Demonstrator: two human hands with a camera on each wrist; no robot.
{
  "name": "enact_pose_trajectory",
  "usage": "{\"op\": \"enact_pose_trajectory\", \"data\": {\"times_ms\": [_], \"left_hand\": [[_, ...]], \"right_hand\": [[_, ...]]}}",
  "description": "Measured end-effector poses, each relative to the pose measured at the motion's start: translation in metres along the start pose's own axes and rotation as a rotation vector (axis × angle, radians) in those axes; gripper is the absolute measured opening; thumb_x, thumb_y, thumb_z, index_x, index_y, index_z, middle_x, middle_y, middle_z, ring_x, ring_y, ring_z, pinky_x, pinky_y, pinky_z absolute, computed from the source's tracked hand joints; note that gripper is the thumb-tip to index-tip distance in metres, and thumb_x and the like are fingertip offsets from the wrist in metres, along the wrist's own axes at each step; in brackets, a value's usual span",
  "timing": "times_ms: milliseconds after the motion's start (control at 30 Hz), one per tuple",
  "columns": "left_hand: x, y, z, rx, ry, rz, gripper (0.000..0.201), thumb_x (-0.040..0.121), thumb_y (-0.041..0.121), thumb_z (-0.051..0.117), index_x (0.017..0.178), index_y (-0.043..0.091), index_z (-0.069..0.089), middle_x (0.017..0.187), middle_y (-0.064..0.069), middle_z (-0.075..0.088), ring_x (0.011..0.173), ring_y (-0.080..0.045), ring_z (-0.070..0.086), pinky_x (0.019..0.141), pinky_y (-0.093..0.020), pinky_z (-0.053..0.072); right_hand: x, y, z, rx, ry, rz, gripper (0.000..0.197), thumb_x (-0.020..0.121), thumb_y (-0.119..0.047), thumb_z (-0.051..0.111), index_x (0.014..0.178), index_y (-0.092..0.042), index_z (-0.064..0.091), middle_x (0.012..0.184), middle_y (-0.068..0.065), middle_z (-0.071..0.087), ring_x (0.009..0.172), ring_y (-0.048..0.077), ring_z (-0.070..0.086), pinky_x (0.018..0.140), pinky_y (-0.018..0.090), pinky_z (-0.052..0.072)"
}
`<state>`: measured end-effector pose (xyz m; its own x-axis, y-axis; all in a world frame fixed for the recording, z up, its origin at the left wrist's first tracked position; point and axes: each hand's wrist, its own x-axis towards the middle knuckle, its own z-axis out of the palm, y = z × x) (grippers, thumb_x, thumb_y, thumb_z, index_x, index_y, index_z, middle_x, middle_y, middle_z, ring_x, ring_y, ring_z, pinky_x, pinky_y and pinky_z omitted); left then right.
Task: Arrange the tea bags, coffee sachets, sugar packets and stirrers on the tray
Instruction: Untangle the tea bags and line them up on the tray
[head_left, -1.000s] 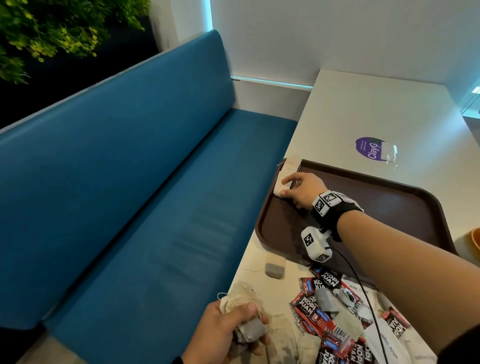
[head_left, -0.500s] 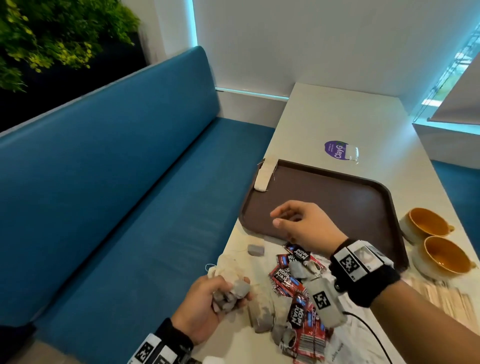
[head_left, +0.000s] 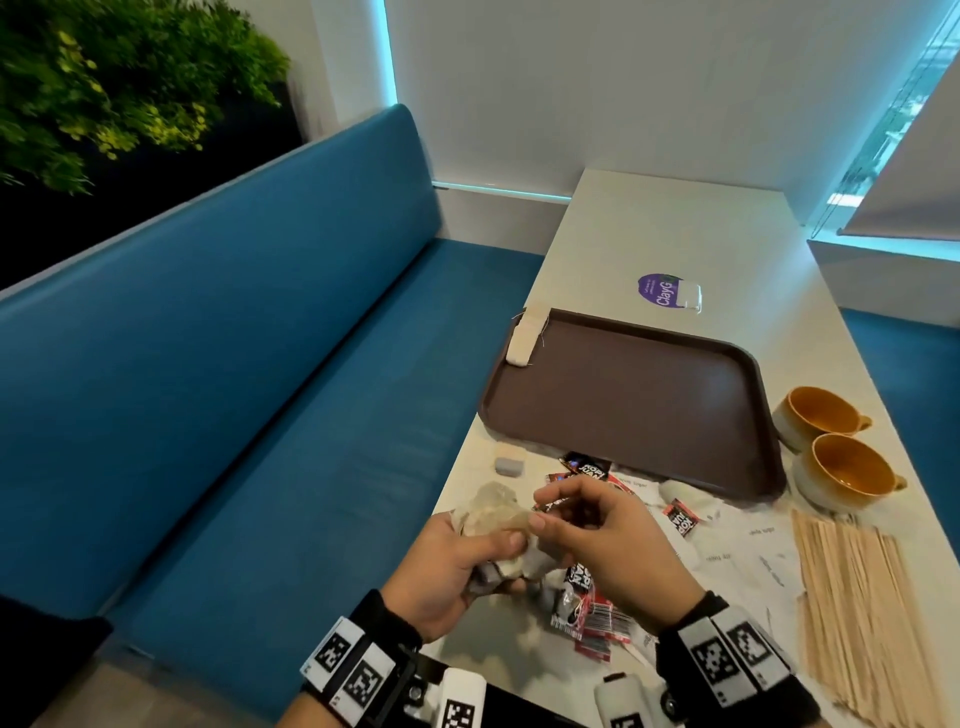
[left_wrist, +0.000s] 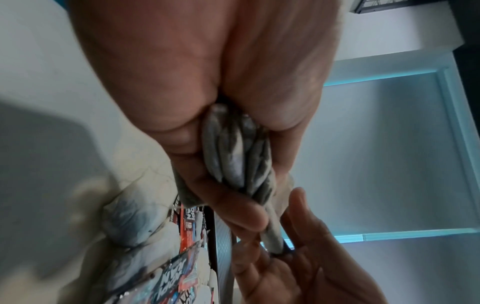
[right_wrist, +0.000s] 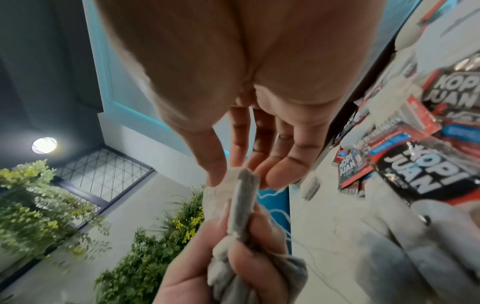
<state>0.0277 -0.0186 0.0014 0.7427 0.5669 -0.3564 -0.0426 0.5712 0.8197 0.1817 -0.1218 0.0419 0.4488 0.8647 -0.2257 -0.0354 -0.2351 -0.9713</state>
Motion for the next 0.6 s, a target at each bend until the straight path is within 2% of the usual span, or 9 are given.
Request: {"op": "enact_pose_trajectory", "data": {"times_ms": [67, 133, 200, 267, 367, 400, 467, 500, 600], "left_hand": [[-0.001, -0.002, 0.004, 0.006, 0.008, 0.007, 0.030, 0.074, 0.007, 0.081, 0.103, -0.001, 0.077, 0.092, -0.023, 0.069, 0.071, -0.030, 0.064, 0.057, -0.031, 0.053], [-0.001, -0.004, 0.006, 0.018, 0.015, 0.022, 0.040, 0.075, 0.013, 0.085, 0.110, -0.004, 0.075, 0.101, -0.026, 0.064, 0.081, -0.036, 0.051, 0.059, -0.030, 0.044], [-0.002, -0.007, 0.006, 0.002, 0.049, 0.041, 0.040, 0.079, 0.015, 0.085, 0.111, -0.006, 0.074, 0.104, -0.027, 0.066, 0.084, -0.035, 0.050, 0.057, -0.028, 0.046], [-0.001, -0.008, 0.008, -0.022, 0.076, 0.054, 0.045, 0.079, 0.021, 0.087, 0.107, -0.010, 0.071, 0.097, -0.027, 0.066, 0.079, -0.031, 0.056, 0.055, -0.028, 0.048], [-0.001, -0.010, 0.011, -0.039, 0.103, 0.045, 0.040, 0.081, 0.030, 0.086, 0.094, -0.003, 0.067, 0.071, -0.017, 0.059, 0.061, -0.022, 0.048, 0.055, -0.028, 0.043], [-0.001, -0.012, 0.010, -0.036, 0.098, 0.036, 0.041, 0.082, 0.030, 0.085, 0.096, -0.005, 0.067, 0.071, -0.016, 0.060, 0.063, -0.024, 0.048, 0.057, -0.029, 0.043], [-0.003, -0.013, 0.011, -0.020, 0.055, 0.031, 0.049, 0.077, 0.028, 0.089, 0.107, -0.006, 0.069, 0.090, -0.022, 0.064, 0.078, -0.032, 0.049, 0.061, -0.031, 0.045], [-0.005, -0.012, 0.012, -0.012, 0.021, 0.039, 0.045, 0.074, 0.021, 0.088, 0.109, -0.003, 0.072, 0.095, -0.023, 0.065, 0.078, -0.031, 0.054, 0.061, -0.031, 0.048], [-0.006, -0.013, 0.011, 0.030, -0.055, 0.054, 0.031, 0.074, 0.008, 0.082, 0.103, 0.003, 0.077, 0.092, -0.018, 0.071, 0.072, -0.023, 0.065, 0.059, -0.028, 0.051]], "right_hand": [[-0.004, 0.000, -0.005, 0.012, -0.007, -0.002, 0.019, 0.082, -0.010, 0.082, 0.100, -0.010, 0.074, 0.085, 0.017, 0.074, 0.072, 0.021, 0.070, 0.066, 0.029, 0.058], [-0.007, 0.000, -0.010, -0.018, -0.034, 0.010, 0.016, 0.082, -0.009, 0.082, 0.097, -0.011, 0.077, 0.086, 0.011, 0.077, 0.075, 0.016, 0.072, 0.067, 0.024, 0.057], [-0.009, 0.000, -0.014, -0.061, -0.060, 0.024, 0.010, 0.084, -0.008, 0.081, 0.093, -0.012, 0.079, 0.083, 0.006, 0.078, 0.069, 0.009, 0.069, 0.062, 0.019, 0.052], [-0.010, 0.001, -0.016, -0.065, -0.055, 0.048, 0.005, 0.085, -0.007, 0.079, 0.090, -0.010, 0.079, 0.078, 0.008, 0.076, 0.061, 0.009, 0.063, 0.057, 0.020, 0.050], [-0.009, 0.004, -0.016, 0.048, -0.020, 0.089, 0.003, 0.089, -0.002, 0.073, 0.091, -0.001, 0.076, 0.072, 0.015, 0.069, 0.059, 0.017, 0.060, 0.054, 0.025, 0.051], [-0.009, 0.004, -0.015, 0.094, -0.009, 0.100, 0.004, 0.090, 0.000, 0.071, 0.091, 0.001, 0.075, 0.072, 0.016, 0.068, 0.060, 0.021, 0.061, 0.054, 0.027, 0.053], [-0.009, 0.006, -0.013, 0.182, 0.005, 0.124, 0.007, 0.093, 0.001, 0.068, 0.091, 0.004, 0.073, 0.073, 0.018, 0.066, 0.062, 0.026, 0.063, 0.055, 0.030, 0.055], [-0.008, 0.006, -0.012, 0.215, 0.007, 0.139, 0.009, 0.094, -0.001, 0.067, 0.092, 0.006, 0.073, 0.074, 0.019, 0.066, 0.062, 0.026, 0.064, 0.054, 0.030, 0.056], [-0.008, 0.006, -0.011, 0.245, 0.008, 0.174, 0.017, 0.095, -0.007, 0.067, 0.096, 0.009, 0.072, 0.076, 0.022, 0.067, 0.060, 0.025, 0.063, 0.051, 0.027, 0.055]]}}
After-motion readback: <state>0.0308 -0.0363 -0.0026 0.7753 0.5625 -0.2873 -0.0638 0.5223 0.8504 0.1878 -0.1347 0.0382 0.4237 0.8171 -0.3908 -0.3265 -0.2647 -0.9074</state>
